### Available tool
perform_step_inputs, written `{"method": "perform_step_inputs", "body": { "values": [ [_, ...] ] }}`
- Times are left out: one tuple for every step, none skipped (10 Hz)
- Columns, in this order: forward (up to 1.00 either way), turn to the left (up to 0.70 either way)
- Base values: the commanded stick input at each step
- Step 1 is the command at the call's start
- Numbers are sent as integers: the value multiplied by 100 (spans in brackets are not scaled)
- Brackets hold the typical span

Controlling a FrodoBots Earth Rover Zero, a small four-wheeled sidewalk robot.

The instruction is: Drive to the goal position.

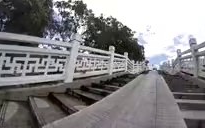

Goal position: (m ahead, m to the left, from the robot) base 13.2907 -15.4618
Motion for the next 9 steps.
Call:
{"method": "perform_step_inputs", "body": {
  "values": [
    [0,0],
    [0,0],
    [0,-67],
    [0,-70],
    [0,-70],
    [0,-70],
    [4,-67],
    [62,-20],
    [70,-14]
  ]
}}
